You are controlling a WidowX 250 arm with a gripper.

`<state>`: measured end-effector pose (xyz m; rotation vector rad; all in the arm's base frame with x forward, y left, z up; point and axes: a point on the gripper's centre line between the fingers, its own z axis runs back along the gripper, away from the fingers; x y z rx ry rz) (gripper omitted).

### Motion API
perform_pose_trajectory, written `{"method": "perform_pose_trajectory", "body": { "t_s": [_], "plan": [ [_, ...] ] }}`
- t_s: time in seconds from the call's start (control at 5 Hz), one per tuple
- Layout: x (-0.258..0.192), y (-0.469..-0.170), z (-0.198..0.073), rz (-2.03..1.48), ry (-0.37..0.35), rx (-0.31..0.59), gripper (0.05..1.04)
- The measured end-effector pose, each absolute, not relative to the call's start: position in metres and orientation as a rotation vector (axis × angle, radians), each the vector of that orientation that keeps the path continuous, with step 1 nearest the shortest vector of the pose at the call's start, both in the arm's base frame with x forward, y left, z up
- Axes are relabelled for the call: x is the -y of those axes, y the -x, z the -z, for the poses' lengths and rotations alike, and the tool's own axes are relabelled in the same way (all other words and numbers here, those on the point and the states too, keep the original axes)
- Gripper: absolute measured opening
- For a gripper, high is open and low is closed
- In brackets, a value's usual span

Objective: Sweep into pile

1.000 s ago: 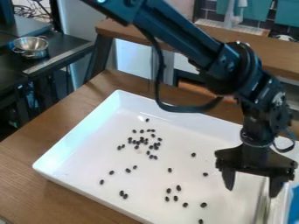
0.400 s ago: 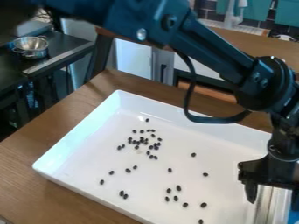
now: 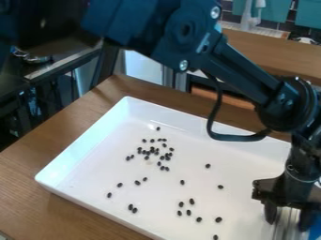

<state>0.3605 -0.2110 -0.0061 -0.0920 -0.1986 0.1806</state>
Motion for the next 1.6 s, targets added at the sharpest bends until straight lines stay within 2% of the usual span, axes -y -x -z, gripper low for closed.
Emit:
{"method": "perform_pose_trajectory", "body": {
  "t_s": [0.2, 0.4, 0.8, 1.2, 1.6],
  "plan": [
    [0.208, -0.361, 0.006, -0.177, 0.096, 0.195, 0.388],
    [0.195, -0.358, 0.008, -0.188, 0.101, 0.161, 0.384],
    [0.151, -0.363, 0.010, -0.200, 0.101, 0.153, 0.383],
    [0.087, -0.369, 0.011, -0.230, 0.090, 0.203, 0.383],
    [0.012, -0.358, 0.012, -0.232, 0.090, 0.138, 0.383]
  ]
}}
